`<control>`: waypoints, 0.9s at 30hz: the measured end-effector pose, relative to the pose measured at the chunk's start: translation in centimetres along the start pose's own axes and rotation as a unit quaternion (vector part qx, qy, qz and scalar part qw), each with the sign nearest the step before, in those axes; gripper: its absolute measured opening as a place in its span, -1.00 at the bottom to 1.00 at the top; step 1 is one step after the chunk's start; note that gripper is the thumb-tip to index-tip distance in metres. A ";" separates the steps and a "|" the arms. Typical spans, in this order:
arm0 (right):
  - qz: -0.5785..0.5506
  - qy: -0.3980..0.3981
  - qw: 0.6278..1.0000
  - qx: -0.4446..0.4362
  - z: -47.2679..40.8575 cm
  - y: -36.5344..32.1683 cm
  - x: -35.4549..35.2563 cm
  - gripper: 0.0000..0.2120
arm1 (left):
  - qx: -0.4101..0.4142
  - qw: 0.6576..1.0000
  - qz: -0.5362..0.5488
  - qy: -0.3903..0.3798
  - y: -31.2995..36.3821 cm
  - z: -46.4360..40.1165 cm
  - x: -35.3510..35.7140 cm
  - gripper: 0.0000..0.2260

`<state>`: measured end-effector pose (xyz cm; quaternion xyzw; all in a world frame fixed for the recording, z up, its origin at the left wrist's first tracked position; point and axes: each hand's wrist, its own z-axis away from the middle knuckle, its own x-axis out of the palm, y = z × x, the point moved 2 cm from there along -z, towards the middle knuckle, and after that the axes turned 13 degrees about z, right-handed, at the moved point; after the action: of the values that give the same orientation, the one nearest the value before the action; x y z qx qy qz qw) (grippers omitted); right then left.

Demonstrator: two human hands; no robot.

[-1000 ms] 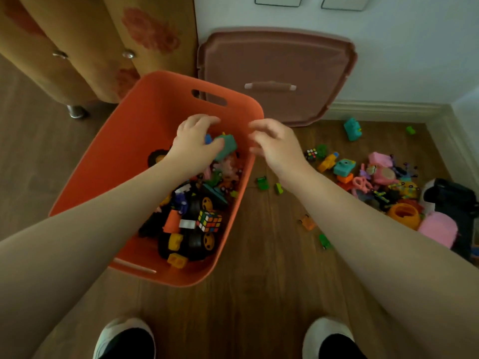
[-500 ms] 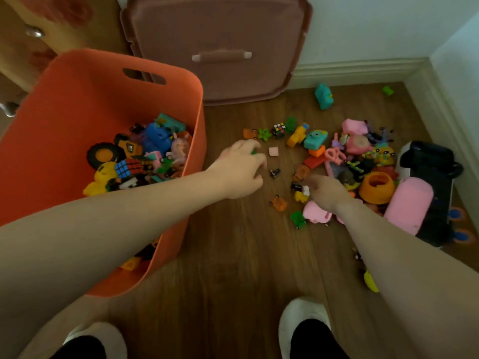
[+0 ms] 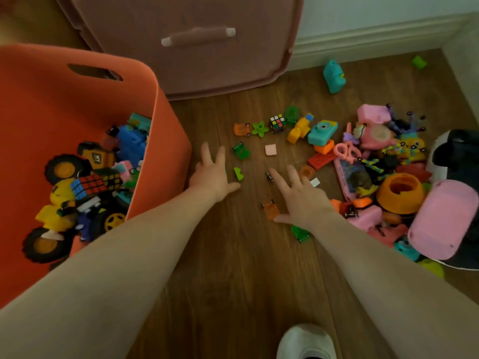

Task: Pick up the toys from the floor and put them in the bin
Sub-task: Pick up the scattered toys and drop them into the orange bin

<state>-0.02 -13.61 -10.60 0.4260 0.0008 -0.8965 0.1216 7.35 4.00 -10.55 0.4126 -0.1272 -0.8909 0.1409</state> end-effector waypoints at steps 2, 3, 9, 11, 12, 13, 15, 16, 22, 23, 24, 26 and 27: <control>-0.010 0.005 1.000 -0.003 -0.9 -0.1 0.2 0.04 | 0.024 0.999 -0.031 -0.004 0.4 -0.8 0.6 -0.11; -0.019 0.007 1.000 -0.002 -1.4 0.0 0.4 0.02 | 0.030 0.998 -0.048 -0.010 0.7 -1.3 1.1 -0.11; 0.012 0.036 0.999 -0.027 -2.8 0.6 0.3 -0.17 | 0.051 0.995 -0.091 -0.004 1.7 -3.3 1.7 -0.13; 0.031 0.036 0.998 -0.028 -3.1 0.4 0.1 -0.20 | 0.072 0.992 -0.100 0.010 2.0 -3.8 1.4 -0.18; 0.038 0.033 0.998 -0.025 -3.2 0.2 -0.1 -0.21 | 0.086 0.991 -0.103 0.018 2.1 -4.1 1.3 -0.22; 0.041 0.028 0.999 -0.021 -3.3 0.0 -0.3 -0.21 | 0.101 0.989 -0.104 0.026 2.3 -4.3 1.2 -0.28; 0.025 0.012 1.000 -0.013 -3.5 -0.4 -0.8 -0.21 | 0.120 0.987 -0.104 0.032 2.4 -4.3 1.2 -0.39; 0.009 0.007 1.000 -0.006 -3.5 -0.6 -1.0 -0.24 | 0.122 0.987 -0.101 0.030 2.5 -4.3 1.3 -0.43; -0.048 0.030 0.998 0.012 -3.1 -2.0 -0.8 -0.39 | 0.108 0.992 -0.060 0.010 2.1 -3.4 2.1 -0.50; -0.046 0.026 0.998 0.015 -3.1 -2.2 -0.6 -0.36 | 0.112 0.992 -0.059 0.009 2.0 -3.1 2.1 -0.52; -0.042 0.021 0.999 0.021 -3.0 -2.4 -0.3 -0.35 | 0.115 0.992 -0.058 0.008 1.9 -2.9 2.2 -0.53; -0.028 0.023 0.999 0.034 -3.0 -3.0 0.2 -0.42 | 0.116 0.992 -0.041 0.002 1.6 -2.4 2.2 -0.54; -0.025 0.032 0.998 0.037 -3.0 -3.2 0.4 -0.50 | 0.113 0.993 -0.023 -0.003 1.6 -2.0 2.1 -0.55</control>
<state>1.34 -10.30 -13.09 0.4586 -0.0176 -0.8846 0.0831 7.82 1.56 -12.79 0.4257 -0.2181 -0.8752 0.0726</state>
